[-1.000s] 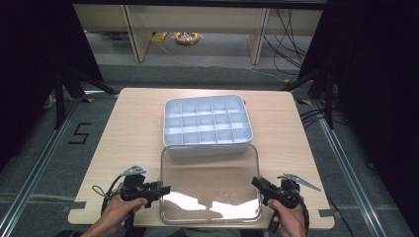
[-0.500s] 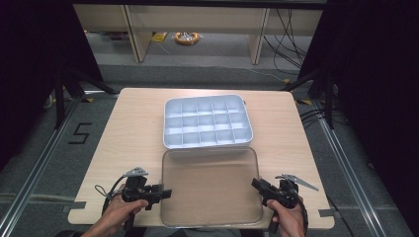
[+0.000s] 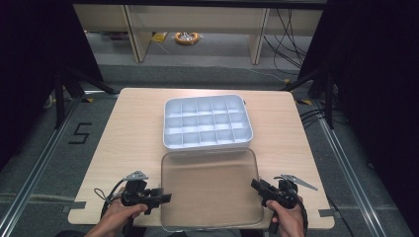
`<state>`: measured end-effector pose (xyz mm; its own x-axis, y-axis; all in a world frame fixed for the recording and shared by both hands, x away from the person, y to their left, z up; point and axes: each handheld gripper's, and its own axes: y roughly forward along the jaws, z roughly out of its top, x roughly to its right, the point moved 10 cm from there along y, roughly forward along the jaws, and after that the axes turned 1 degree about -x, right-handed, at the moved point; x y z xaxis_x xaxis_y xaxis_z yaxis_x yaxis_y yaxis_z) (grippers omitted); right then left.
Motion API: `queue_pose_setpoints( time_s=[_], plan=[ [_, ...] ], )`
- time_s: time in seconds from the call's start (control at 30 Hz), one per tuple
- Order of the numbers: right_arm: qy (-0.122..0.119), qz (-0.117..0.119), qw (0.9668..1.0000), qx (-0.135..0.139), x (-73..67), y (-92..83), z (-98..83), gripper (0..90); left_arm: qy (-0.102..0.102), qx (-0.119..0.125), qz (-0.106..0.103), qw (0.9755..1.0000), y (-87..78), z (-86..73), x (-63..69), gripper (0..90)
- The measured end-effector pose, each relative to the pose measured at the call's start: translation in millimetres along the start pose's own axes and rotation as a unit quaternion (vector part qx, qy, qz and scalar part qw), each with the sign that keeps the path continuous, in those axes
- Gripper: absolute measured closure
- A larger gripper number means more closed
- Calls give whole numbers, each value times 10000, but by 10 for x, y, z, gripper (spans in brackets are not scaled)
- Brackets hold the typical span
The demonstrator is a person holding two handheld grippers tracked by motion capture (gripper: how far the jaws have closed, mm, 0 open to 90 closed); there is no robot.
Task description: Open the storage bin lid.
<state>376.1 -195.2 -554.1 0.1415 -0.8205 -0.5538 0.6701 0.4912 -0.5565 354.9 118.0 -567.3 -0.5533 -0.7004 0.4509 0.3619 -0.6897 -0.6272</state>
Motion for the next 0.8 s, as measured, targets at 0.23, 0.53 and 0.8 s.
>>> queue_pose_setpoints(
  time_s=[0.23,0.53,0.8],
  plan=[
    [112,-56,9998,-173,11,1,-35,600,-52,-91,-14,9999,28,-12,-31,491],
    [-118,-82,9997,-180,53,40,-56,595,-132,-162,86,9997,60,-27,-71,477],
    [114,-142,9992,-347,6,59,-112,581,-169,-162,172,9996,54,-25,-115,468]
  ],
)
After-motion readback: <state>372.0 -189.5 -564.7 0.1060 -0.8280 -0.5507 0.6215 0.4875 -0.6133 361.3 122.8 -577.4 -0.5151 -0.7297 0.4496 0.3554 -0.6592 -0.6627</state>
